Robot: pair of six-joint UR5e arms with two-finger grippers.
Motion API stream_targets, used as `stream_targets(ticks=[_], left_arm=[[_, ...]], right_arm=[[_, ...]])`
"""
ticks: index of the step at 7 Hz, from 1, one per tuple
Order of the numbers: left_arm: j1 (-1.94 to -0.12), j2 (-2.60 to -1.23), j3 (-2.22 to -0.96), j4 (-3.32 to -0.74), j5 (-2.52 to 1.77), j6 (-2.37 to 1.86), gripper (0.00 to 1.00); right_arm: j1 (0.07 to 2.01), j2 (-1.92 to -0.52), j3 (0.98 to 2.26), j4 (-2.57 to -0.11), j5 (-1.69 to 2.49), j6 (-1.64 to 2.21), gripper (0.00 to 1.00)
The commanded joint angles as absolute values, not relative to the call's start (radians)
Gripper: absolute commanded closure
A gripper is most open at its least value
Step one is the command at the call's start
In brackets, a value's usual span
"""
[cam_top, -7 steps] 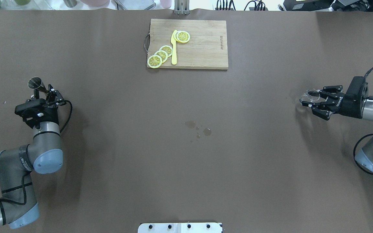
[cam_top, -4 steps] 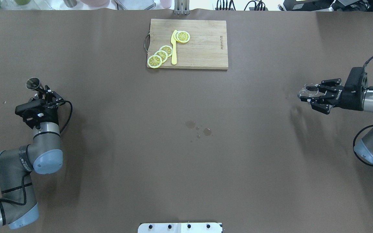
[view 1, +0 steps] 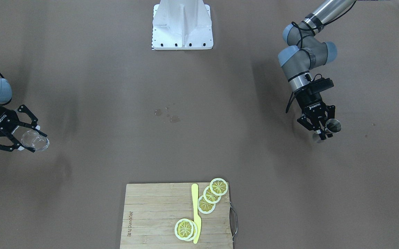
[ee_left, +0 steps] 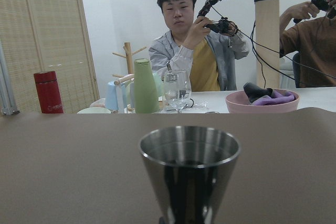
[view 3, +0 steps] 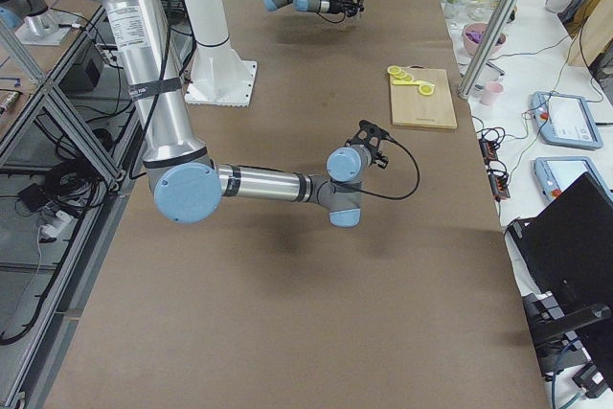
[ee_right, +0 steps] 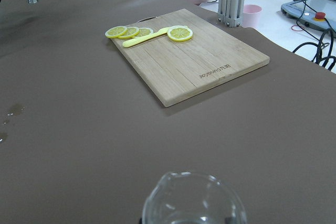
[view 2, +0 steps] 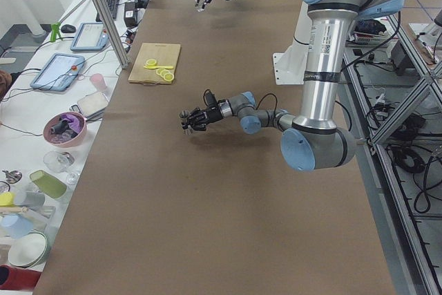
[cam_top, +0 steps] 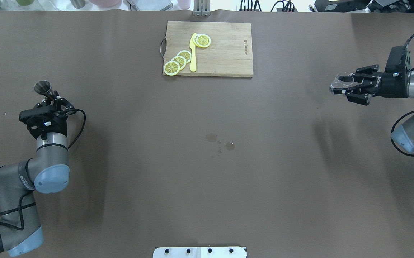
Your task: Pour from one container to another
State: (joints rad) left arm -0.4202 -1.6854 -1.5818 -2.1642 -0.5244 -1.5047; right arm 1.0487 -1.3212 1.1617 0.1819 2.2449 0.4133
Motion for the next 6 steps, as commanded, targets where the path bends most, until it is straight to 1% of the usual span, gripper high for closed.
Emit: stream_targets(ticks=[1, 3, 4, 5, 6], left_arm=[[-0.431, -1.674, -1.676, -2.180, -0.669, -1.470, 1.00], [-0.437, -1.675, -1.715, -2.200, -0.759, -1.325, 1.00], [-0.452, -1.675, -1.723, -2.344, -0.894, -1.210, 1.00], [-0.480, -1.677, -1.727, -2.441, -0.896, -1.020, 1.00], [-0.518, -1.692, -1.732, -2.454, -0.894, -0.862, 1.00]], right_arm=[[1.055, -1.304, 1.163, 0.178, 2.255, 0.413, 1.00], [1.066, -1.315, 1.163, 0.183, 2.261, 0.413, 1.00], [1.081, -1.316, 1.155, 0.181, 2.261, 0.367, 1.00], [1.083, -1.316, 1.160, 0.176, 2.260, 0.356, 1.00], [1.083, -1.315, 1.164, 0.157, 2.267, 0.354, 1.00]])
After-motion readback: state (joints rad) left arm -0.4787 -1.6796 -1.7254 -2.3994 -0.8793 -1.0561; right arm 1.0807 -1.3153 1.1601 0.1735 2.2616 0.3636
